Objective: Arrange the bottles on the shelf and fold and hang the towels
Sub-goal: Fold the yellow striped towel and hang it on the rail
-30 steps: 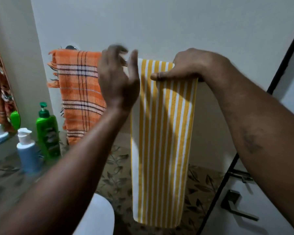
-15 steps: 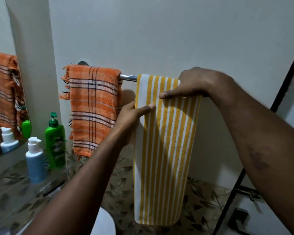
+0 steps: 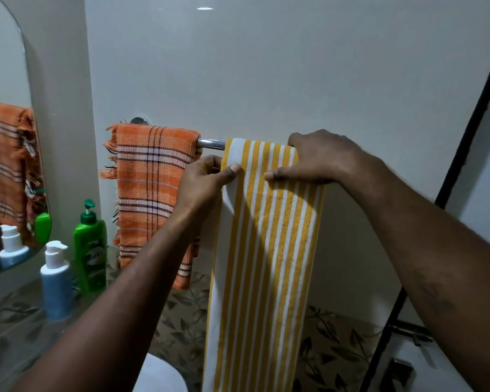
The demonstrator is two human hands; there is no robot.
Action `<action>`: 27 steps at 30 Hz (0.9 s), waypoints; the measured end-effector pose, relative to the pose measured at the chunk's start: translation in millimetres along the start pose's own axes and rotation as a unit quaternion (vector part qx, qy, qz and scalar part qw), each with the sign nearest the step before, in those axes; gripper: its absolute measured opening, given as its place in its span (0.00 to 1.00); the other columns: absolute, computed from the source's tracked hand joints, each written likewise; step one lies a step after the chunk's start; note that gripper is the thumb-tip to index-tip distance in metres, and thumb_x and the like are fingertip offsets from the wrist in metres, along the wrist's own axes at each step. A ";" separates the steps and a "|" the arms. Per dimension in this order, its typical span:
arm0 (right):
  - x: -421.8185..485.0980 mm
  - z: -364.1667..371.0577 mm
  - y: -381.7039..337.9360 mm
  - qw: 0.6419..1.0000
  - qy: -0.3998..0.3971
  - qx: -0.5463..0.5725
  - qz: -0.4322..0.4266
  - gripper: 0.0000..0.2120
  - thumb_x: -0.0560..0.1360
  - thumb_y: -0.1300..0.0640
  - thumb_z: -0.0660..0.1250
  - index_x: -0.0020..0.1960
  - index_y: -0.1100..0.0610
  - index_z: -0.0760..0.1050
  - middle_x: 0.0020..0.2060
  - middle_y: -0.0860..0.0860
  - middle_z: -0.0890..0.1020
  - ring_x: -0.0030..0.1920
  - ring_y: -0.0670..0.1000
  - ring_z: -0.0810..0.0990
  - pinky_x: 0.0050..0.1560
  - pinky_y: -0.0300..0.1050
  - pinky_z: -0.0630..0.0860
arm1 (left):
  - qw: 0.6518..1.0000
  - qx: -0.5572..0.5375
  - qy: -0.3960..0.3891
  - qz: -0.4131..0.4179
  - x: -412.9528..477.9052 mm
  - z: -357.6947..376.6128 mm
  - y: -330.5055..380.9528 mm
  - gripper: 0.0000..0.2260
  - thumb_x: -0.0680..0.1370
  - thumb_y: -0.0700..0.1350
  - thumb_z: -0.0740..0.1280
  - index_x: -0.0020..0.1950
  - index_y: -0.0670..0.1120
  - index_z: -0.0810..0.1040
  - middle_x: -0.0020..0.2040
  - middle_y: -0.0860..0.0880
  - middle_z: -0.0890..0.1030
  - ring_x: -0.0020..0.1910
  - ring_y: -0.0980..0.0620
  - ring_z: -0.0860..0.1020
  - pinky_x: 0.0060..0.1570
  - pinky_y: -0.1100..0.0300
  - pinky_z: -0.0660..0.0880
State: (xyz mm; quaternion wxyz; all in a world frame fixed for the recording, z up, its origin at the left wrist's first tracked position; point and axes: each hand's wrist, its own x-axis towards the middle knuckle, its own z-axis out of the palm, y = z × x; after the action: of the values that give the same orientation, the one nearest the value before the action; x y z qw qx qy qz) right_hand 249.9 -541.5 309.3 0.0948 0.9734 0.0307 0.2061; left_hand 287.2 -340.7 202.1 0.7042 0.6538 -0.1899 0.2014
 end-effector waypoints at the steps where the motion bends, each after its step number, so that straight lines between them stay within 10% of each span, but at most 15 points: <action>1: -5.1 3.8 -0.9 0.998 0.063 -0.010 -0.018 0.39 0.70 0.24 0.66 0.69 0.51 0.71 0.59 0.52 0.79 0.59 0.57 0.79 0.60 0.57 0.75 | 1.000 -0.002 -0.001 -0.001 1.1 -0.3 1.1 0.08 0.79 0.47 0.74 0.52 0.43 0.84 0.51 0.46 0.88 0.52 0.47 0.87 0.59 0.44 0.83; 4: -23.2 13.8 -11.8 0.974 0.205 0.014 -0.095 0.32 0.77 0.36 0.68 0.74 0.51 0.67 0.67 0.52 0.78 0.66 0.58 0.78 0.66 0.57 0.71 | 1.000 -0.021 -0.010 -0.017 7.0 0.8 6.6 0.06 0.80 0.46 0.74 0.50 0.43 0.84 0.48 0.47 0.88 0.49 0.48 0.87 0.55 0.48 0.82; 13: -16.9 2.0 -18.2 0.995 0.056 0.042 -0.065 0.45 0.73 0.21 0.57 0.78 0.52 0.66 0.74 0.51 0.74 0.73 0.55 0.72 0.69 0.57 0.68 | 0.998 -0.046 0.002 -0.050 17.4 4.0 21.0 0.10 0.84 0.47 0.68 0.46 0.45 0.83 0.41 0.47 0.87 0.40 0.49 0.84 0.42 0.55 0.81; 15: -29.5 7.5 -10.3 0.958 0.226 0.154 -0.083 0.33 0.76 0.31 0.67 0.72 0.52 0.73 0.68 0.51 0.78 0.68 0.54 0.76 0.68 0.55 0.73 | 0.998 -0.040 0.002 -0.053 17.0 5.2 23.3 0.09 0.84 0.47 0.68 0.47 0.44 0.83 0.41 0.47 0.86 0.40 0.50 0.84 0.41 0.56 0.82; 18: -71.6 57.7 -5.7 0.794 0.512 0.327 0.027 0.15 0.76 0.45 0.74 0.52 0.56 0.77 0.45 0.50 0.82 0.45 0.52 0.81 0.49 0.49 0.78 | 0.998 -0.040 0.004 -0.054 18.4 5.3 25.0 0.09 0.83 0.47 0.69 0.48 0.43 0.81 0.44 0.45 0.84 0.44 0.47 0.81 0.48 0.51 0.80; 23: -95.7 125.9 -33.5 0.781 0.127 0.584 0.183 0.20 0.72 0.35 0.76 0.51 0.50 0.79 0.43 0.46 0.86 0.44 0.47 0.86 0.49 0.55 0.84 | 0.996 -0.057 0.006 -0.065 16.0 5.1 25.6 0.10 0.83 0.46 0.69 0.53 0.38 0.83 0.49 0.41 0.87 0.47 0.45 0.85 0.56 0.46 0.83; 27: -89.3 111.5 -36.8 0.685 0.142 0.699 0.150 0.10 0.76 0.49 0.77 0.54 0.52 0.84 0.49 0.48 0.89 0.50 0.50 0.88 0.56 0.59 0.84 | 0.995 -0.076 -0.011 -0.067 13.5 3.0 24.9 0.10 0.84 0.49 0.68 0.47 0.45 0.82 0.40 0.49 0.86 0.40 0.50 0.84 0.46 0.53 0.81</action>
State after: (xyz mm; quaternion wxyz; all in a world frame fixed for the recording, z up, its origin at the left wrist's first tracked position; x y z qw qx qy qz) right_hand 213.0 -533.4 166.8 -0.6505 0.7084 0.0326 0.2719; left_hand 285.3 -341.6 230.5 0.7616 0.6118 -0.1682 0.1320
